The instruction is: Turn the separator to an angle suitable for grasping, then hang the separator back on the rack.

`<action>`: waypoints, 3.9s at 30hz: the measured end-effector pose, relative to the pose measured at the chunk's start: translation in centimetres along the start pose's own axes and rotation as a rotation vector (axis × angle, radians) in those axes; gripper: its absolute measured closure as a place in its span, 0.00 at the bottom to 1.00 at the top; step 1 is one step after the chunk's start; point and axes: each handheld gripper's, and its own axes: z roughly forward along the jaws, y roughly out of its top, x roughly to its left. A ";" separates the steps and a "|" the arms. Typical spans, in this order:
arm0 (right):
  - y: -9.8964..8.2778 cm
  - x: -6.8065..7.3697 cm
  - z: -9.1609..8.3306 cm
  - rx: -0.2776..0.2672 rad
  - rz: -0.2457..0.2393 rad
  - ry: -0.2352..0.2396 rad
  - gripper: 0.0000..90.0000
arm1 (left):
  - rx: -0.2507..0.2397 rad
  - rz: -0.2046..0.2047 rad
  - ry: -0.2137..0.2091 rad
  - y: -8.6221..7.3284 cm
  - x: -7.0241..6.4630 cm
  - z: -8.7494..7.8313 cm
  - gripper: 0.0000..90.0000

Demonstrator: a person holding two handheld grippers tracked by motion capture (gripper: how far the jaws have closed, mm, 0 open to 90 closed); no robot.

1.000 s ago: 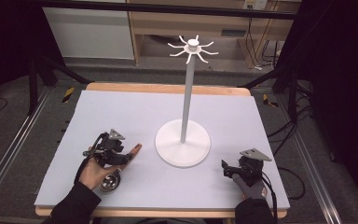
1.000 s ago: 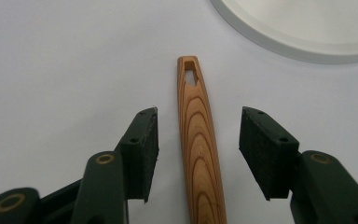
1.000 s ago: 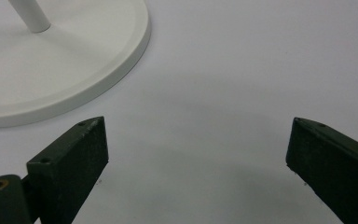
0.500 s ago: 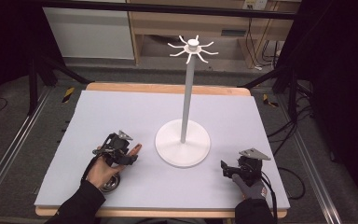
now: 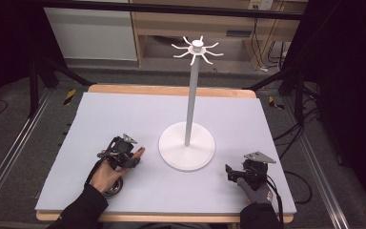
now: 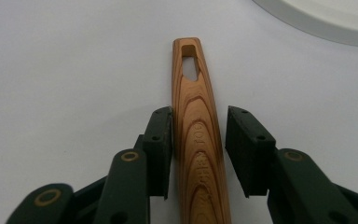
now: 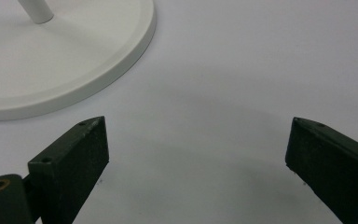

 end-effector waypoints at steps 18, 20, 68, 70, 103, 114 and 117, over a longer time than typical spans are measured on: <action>0.0 0.0 0.0 0.004 -0.001 -0.007 0.07 | 0.024 0.010 0.004 0.2 0.1 0.0 0.72; 0.0 -0.1 0.1 0.006 -0.006 -0.005 0.07 | 0.028 0.007 0.003 0.3 0.1 0.1 0.72; 0.1 -0.1 0.1 0.012 0.001 -0.008 0.07 | -0.171 -0.035 -0.043 0.6 1.3 -5.7 0.75; 0.1 -0.1 0.1 0.010 -0.001 -0.012 0.07 | -0.194 -0.046 -0.044 0.6 1.5 -6.3 0.75; 0.1 -0.2 -0.2 -0.007 0.006 -0.027 0.07 | -0.630 -0.089 -0.012 -0.3 1.0 -13.5 0.75; 0.1 -0.2 -0.1 -0.013 0.003 -0.028 0.07 | -0.717 -0.066 -0.025 -0.2 0.0 -15.8 0.75; 0.2 -0.2 -0.2 -0.018 0.002 -0.030 0.07 | -0.734 -0.056 -0.027 -0.2 -0.3 -16.4 0.75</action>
